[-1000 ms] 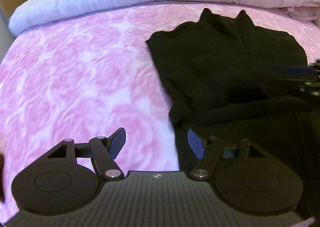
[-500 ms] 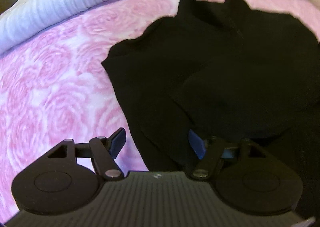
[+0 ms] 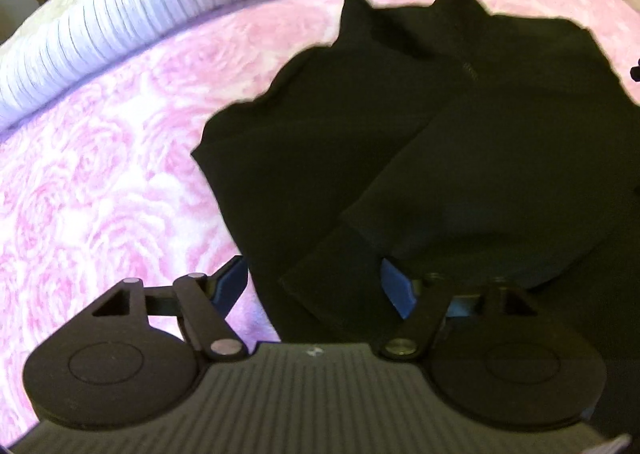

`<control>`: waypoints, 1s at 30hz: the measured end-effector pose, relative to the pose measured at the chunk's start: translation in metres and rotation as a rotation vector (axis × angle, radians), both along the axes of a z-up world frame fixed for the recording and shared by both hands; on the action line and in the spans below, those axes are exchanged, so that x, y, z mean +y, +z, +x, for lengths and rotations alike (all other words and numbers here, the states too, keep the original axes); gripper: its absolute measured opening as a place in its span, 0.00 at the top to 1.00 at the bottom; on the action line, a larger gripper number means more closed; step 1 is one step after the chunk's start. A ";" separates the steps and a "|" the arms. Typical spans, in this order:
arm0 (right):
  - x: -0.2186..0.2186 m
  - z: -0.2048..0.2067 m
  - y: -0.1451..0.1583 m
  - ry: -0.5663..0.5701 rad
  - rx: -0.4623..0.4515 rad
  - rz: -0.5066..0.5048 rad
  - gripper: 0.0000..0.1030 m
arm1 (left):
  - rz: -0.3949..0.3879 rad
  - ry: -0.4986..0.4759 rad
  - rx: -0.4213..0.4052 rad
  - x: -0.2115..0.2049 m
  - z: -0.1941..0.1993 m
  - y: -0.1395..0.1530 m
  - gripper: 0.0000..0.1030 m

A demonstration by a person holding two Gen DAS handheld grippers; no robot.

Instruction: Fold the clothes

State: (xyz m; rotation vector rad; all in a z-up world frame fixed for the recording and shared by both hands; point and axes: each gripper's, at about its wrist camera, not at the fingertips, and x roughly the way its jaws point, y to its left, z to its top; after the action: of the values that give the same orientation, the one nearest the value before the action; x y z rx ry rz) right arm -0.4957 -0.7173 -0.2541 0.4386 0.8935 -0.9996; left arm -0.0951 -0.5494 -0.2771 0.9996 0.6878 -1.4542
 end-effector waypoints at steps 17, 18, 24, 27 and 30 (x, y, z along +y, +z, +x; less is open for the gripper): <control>-0.080 0.070 -0.035 0.087 -0.072 0.063 0.66 | -0.008 -0.033 -0.014 -0.012 -0.017 -0.025 0.26; -0.078 0.067 -0.028 0.080 -0.080 0.039 0.66 | -0.005 -0.030 -0.017 -0.011 -0.018 -0.023 0.27; -0.030 0.022 0.017 -0.056 -0.209 0.020 0.66 | -0.037 -0.089 -0.039 0.016 -0.028 0.010 0.34; 0.014 0.009 0.016 -0.067 -0.202 0.073 0.66 | -0.012 -0.125 -0.046 0.025 -0.034 0.007 0.34; 0.047 0.010 -0.013 -0.045 -0.126 0.183 0.66 | 0.022 -0.159 -0.051 0.024 -0.033 -0.008 0.29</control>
State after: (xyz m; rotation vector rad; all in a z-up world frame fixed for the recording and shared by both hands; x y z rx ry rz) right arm -0.4855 -0.6699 -0.2669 0.6721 0.8679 -0.9237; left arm -0.1286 -0.5257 -0.2854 1.1257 0.5996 -1.5554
